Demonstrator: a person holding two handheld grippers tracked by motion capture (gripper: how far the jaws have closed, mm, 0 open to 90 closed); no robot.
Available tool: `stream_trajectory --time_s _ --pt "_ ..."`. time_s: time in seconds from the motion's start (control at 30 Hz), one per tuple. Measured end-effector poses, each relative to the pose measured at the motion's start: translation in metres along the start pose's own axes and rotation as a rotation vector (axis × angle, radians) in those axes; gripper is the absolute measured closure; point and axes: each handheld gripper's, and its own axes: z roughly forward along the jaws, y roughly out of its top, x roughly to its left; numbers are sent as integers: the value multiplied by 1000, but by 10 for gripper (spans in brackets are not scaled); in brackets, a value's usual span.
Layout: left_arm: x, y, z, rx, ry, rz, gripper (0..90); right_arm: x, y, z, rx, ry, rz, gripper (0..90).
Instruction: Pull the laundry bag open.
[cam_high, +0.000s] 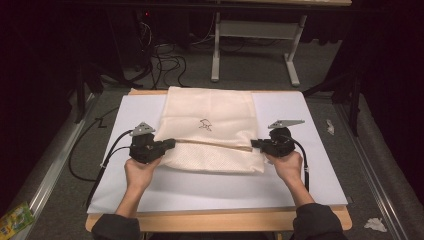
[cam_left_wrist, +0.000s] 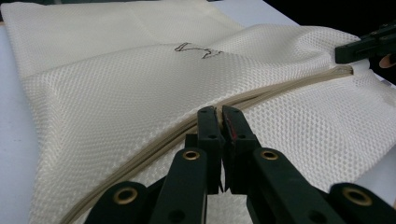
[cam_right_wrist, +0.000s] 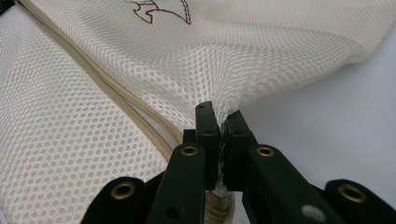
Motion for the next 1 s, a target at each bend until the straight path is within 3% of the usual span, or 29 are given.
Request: stream_trajectory --time_s 0.37,1.0 --pt "6 1 -10 -14 25 -8 873 -5 -2 -3 -7 -3 11 893" --pt "11 0 -16 -28 28 -21 873 -8 -4 -6 -10 -23 11 893"
